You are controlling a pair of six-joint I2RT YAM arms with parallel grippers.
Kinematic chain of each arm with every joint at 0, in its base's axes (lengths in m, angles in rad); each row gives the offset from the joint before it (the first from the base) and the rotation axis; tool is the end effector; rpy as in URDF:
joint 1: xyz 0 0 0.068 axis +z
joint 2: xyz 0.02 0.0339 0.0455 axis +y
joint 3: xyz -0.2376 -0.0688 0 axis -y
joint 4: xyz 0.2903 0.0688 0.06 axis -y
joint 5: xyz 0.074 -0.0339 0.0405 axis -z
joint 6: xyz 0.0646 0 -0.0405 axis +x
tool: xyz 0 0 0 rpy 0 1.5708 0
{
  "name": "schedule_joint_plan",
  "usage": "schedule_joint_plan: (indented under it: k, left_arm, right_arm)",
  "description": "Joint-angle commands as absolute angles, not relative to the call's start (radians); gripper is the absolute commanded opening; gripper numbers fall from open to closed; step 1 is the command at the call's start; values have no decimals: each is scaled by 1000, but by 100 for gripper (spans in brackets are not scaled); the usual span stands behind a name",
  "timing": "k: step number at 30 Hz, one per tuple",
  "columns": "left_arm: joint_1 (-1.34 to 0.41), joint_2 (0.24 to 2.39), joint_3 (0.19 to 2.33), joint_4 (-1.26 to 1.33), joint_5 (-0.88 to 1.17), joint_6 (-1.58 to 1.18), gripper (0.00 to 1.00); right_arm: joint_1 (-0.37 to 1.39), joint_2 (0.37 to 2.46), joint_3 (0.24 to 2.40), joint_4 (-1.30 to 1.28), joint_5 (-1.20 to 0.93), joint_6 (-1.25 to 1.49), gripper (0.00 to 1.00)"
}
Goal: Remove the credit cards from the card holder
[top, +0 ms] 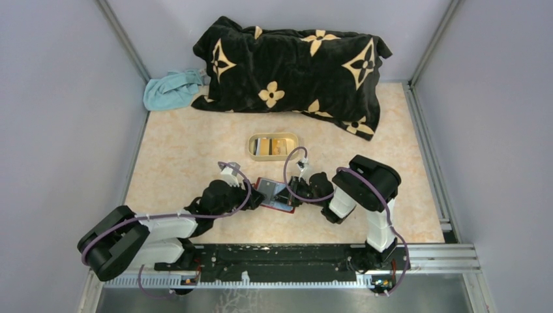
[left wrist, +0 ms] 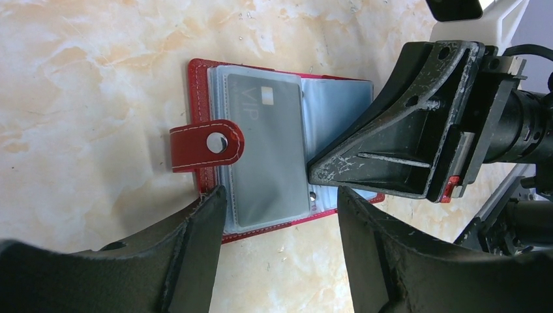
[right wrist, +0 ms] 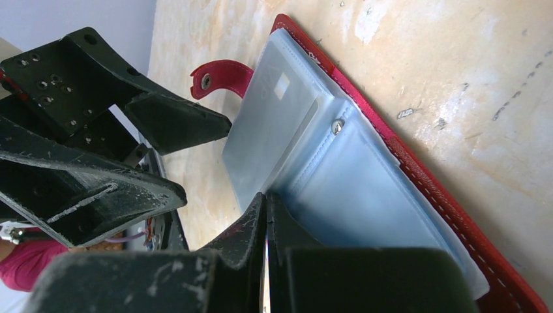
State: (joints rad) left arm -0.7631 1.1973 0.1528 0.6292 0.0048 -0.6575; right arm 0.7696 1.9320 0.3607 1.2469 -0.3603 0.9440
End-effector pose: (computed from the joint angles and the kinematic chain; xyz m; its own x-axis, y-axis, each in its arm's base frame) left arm 0.1861 -0.1784 0.0579 -0.6551 -0.2191 -0.7231 0.3714 0.7400 -0.5607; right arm 0.1933 0.2190 0.0026 -0.8560 0.2259 -0.4649 -0.3373 0.4375 0.8336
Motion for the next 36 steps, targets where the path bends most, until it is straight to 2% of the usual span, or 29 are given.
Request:
schedule_joint_plan:
  k: [1,36]
  left_arm:
    - [-761,1217,159,683,29,-649,69]
    - [-761,1191,195,679,131,-686,68]
  right_arm:
    - [767,1929,372,1258,-354,925,0]
    - [767,2001,372,1338,-368,950,0]
